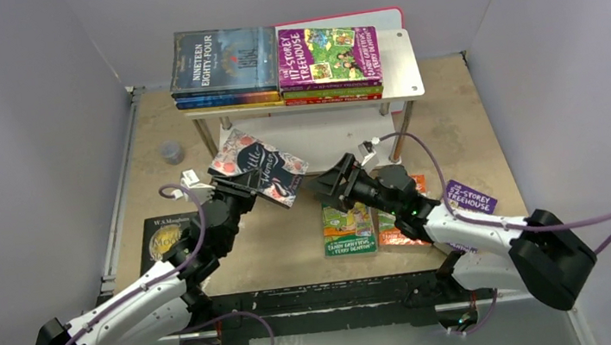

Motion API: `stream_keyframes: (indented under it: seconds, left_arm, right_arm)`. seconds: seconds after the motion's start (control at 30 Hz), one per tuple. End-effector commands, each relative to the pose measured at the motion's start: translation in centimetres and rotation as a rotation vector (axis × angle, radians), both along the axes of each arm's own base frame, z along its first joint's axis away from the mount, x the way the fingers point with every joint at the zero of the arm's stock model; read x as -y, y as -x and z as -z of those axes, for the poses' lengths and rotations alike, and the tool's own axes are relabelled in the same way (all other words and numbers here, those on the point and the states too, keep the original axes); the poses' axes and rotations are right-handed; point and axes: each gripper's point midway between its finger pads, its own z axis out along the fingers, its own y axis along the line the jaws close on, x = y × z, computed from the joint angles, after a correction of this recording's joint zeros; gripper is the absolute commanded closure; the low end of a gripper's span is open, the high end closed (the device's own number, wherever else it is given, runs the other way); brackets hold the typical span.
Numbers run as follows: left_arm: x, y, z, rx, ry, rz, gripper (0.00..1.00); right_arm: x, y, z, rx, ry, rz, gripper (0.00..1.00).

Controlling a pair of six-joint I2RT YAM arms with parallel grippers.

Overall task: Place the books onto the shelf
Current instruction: Pick up the book from the center of the board.

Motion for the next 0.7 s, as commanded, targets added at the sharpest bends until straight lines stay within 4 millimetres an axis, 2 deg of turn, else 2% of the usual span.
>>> stream_keyframes:
  seconds: [0.0, 0.13, 0.37, 0.5, 0.67]
  left_arm:
    - [0.4, -0.2, -7.5, 0.15, 0.216, 0.009, 1.0]
    - [0.6, 0.2, -7.5, 0.147, 0.277, 0.025, 1.0]
    - [0.5, 0.5, -7.8, 0.158, 0.379, 0.037, 1.0]
    - [0.4, 0.5, -7.1, 0.139, 0.403, 0.028, 1.0]
    - [-0.2, 0.8, -6.7, 0.136, 0.395, 0.016, 0.96]
  right_arm:
    - [-2.0, -1.0, -6.3, 0.081, -0.204, -0.007, 0.09]
    - [-2.9, -1.3, -7.0, 0.075, -0.258, -0.029, 0.1]
    - [-4.1, -1.7, -6.7, 0.012, -0.316, -0.053, 0.15]
    - [-4.4, -1.9, -7.4, 0.019, -0.368, -0.068, 0.29]
    - [-5.1, -1.7, -5.9, -0.05, -0.354, -0.104, 0.45]
